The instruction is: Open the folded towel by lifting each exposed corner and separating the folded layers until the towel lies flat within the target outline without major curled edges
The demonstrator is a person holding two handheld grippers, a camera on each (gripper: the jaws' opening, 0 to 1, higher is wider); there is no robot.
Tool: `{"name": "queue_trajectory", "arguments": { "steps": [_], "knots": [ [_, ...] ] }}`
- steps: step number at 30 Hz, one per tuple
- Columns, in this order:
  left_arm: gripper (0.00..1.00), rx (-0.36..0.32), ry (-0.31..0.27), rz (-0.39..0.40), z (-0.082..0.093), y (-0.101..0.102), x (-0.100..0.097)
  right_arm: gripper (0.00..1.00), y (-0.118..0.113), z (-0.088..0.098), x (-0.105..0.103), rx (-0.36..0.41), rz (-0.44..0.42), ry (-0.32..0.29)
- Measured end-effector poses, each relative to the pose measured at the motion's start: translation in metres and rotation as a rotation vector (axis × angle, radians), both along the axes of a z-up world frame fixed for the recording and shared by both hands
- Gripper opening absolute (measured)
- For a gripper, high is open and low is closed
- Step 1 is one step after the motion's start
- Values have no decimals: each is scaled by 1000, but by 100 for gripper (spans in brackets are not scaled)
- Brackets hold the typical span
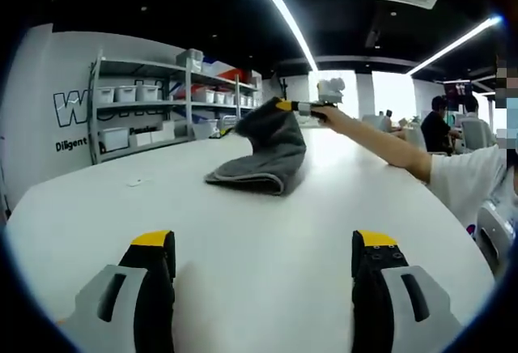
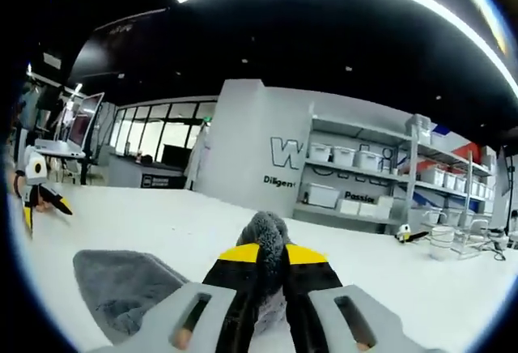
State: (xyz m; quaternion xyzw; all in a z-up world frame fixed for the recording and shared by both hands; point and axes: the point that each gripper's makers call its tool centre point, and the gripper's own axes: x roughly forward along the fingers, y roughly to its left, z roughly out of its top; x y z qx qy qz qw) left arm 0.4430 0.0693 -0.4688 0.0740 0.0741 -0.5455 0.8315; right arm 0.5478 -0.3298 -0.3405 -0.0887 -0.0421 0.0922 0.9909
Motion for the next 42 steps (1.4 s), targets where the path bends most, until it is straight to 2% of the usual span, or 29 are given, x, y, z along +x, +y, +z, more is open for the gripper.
{"name": "queue_trajectory", "arguments": {
  "steps": [2,9,12,15,22,27,32,36,42],
  "knots": [
    [89,0,0,0,0,0,-1,5,-14,-4,1,8,-33,15],
    [89,4,-2,-2,-2,-1,-3,6,-52,-18,-2,-41,-142,63],
    [89,4,-2,-2,-2,-1,-4,6,-68,-27,-7,-15,-182,90],
    [89,6,-4,-3,-3,-2,-5,6,-89,-41,-10,33,-228,137],
    [89,9,-5,-3,-3,-2,-5,6,-125,-71,-18,86,-324,245],
    [89,13,-7,-4,-3,-2,-6,6,-140,-96,-22,132,-361,345],
    [89,14,-7,-4,-3,-1,-5,6,-147,-118,-26,134,-383,444],
    [89,15,-8,-4,-3,-1,-4,6,-150,-129,-27,133,-392,490],
    [89,17,-9,-5,-3,-1,-4,6,-149,-134,-31,140,-392,508]
  ]
}}
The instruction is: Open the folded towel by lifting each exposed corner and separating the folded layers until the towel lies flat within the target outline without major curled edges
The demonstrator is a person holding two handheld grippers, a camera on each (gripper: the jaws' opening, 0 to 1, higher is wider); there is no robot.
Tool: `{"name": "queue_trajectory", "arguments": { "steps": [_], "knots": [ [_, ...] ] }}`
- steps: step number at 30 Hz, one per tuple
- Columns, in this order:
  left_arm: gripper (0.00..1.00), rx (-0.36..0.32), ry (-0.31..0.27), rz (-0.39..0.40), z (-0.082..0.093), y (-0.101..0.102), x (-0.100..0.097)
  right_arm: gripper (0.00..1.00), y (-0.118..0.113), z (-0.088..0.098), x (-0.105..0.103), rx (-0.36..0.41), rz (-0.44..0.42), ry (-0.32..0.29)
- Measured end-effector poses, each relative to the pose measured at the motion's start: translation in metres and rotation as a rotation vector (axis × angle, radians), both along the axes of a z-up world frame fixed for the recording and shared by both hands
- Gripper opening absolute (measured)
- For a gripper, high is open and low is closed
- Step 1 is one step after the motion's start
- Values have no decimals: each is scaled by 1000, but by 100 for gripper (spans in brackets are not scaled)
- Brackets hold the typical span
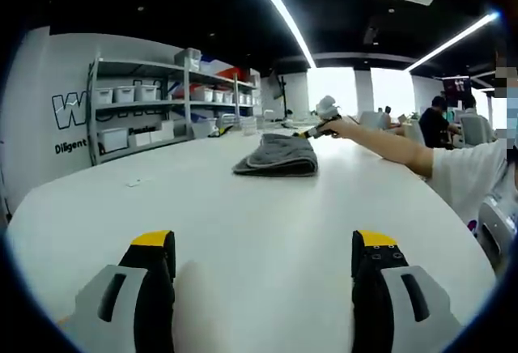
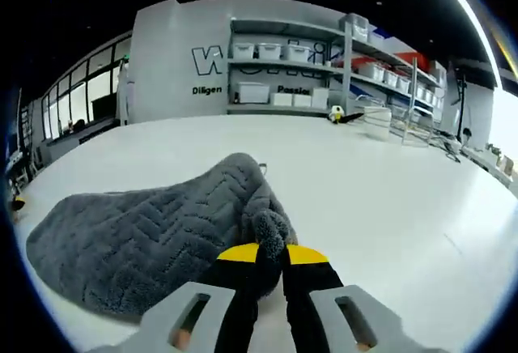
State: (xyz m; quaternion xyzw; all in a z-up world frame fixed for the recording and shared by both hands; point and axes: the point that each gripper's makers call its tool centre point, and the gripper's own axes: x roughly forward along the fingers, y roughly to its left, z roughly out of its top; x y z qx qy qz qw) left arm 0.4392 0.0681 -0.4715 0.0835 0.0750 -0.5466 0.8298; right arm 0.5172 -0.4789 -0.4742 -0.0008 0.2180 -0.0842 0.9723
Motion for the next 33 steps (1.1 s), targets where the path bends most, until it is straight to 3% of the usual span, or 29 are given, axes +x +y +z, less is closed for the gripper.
{"name": "queue_trajectory", "arguments": {
  "steps": [33],
  "knots": [
    [89,5,-1,-4,-1,-1,-1,7,4,-3,-6,28,8,-9]
  ]
}}
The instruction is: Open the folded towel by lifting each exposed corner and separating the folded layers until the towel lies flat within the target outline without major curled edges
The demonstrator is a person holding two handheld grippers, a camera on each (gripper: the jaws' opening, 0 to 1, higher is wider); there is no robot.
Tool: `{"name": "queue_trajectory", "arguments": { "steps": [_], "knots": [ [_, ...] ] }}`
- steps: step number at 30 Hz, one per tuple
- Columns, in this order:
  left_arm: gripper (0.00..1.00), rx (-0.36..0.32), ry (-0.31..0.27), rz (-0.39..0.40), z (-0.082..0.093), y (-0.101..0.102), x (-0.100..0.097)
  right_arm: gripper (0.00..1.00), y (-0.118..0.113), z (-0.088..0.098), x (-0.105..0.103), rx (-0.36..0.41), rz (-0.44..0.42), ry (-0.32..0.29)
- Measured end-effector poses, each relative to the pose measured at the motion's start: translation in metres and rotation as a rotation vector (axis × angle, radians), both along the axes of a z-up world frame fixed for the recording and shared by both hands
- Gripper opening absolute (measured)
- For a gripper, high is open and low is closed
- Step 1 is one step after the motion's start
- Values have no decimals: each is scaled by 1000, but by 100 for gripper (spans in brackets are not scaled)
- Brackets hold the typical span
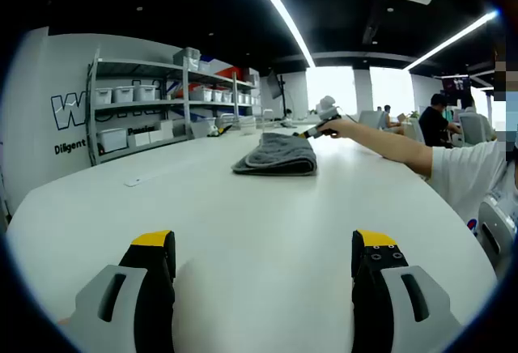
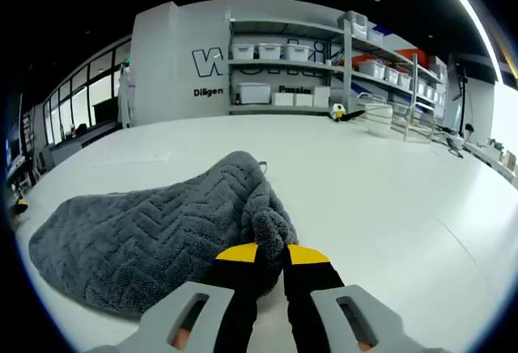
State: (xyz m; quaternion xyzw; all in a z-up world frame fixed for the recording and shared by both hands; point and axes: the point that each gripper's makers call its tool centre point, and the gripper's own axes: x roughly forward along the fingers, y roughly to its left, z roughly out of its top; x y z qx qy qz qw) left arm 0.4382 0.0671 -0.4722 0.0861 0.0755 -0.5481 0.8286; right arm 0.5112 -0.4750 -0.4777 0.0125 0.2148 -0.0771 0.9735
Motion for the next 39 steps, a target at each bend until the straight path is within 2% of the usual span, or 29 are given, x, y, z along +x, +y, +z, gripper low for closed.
{"name": "queue_trajectory", "arguments": {
  "steps": [17,23,32,39],
  "knots": [
    [88,-2,0,-3,0,1,2,6,-3,-6,-7,4,26,41],
    [88,4,-4,-2,0,2,3,6,-4,-7,-13,65,65,29],
    [88,7,-5,-3,-1,1,2,5,6,-6,-19,81,179,49],
    [88,4,-4,-3,-1,1,2,5,23,-7,-31,30,315,111]
  ]
}}
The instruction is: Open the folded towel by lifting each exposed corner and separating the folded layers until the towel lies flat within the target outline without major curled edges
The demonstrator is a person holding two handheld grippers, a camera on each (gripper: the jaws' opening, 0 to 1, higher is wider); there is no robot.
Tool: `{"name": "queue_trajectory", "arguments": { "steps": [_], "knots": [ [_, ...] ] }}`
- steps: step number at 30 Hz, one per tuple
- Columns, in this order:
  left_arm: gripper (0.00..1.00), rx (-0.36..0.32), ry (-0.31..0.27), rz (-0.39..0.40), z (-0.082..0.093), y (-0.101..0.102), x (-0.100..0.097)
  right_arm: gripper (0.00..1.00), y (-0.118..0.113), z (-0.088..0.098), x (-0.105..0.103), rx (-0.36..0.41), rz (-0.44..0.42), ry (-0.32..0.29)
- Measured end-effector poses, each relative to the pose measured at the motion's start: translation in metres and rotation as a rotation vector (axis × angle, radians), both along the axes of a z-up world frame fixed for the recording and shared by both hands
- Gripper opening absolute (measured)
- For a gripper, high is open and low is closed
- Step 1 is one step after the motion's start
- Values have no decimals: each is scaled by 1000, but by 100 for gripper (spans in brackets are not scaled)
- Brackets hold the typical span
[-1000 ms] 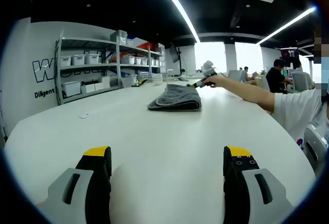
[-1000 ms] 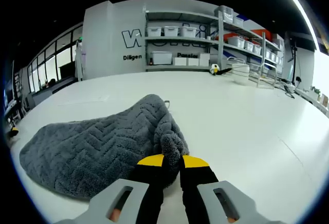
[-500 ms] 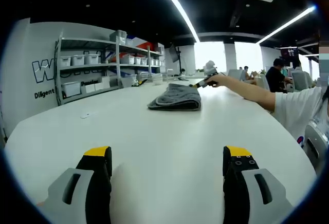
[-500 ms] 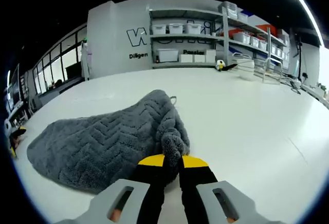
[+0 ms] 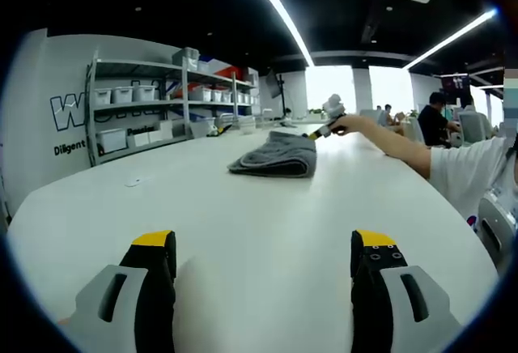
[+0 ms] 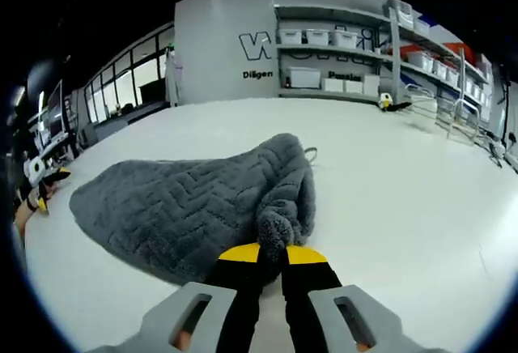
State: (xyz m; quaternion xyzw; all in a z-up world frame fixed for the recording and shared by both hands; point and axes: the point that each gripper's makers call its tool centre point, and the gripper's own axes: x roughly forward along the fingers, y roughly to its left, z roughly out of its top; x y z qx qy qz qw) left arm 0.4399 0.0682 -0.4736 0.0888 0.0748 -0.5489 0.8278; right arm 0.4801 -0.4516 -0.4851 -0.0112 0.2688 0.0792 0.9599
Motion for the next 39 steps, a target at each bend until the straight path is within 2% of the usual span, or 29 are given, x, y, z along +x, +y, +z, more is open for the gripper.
{"name": "queue_trajectory", "arguments": {
  "steps": [2,4,6,7,9,12,17,22,23,28,36,39],
  "knots": [
    [88,0,0,0,0,0,0,5,5,0,-3,-13,25,19],
    [88,-2,1,0,0,0,1,5,27,-4,-19,-30,55,45],
    [88,-2,1,0,0,0,1,5,33,-5,-23,-40,77,61],
    [88,-1,0,0,0,0,1,5,53,-10,-35,-62,109,82],
    [88,0,-1,-1,0,0,1,5,73,-14,-46,-90,157,107],
    [88,0,0,0,0,0,1,5,91,-16,-52,-123,231,134],
    [87,2,-1,0,0,1,2,5,122,-16,-58,-167,414,157],
    [87,4,-3,1,0,1,1,6,163,-17,-74,-146,576,169],
    [87,4,-3,0,0,0,1,6,157,-14,-69,-138,599,173],
    [87,6,-4,1,0,1,2,6,163,-7,-67,-132,715,185],
    [87,13,-6,1,-2,0,0,7,198,1,-85,-145,950,197],
    [87,15,-7,1,-2,0,-1,7,217,1,-94,-180,1016,200]
  ]
}}
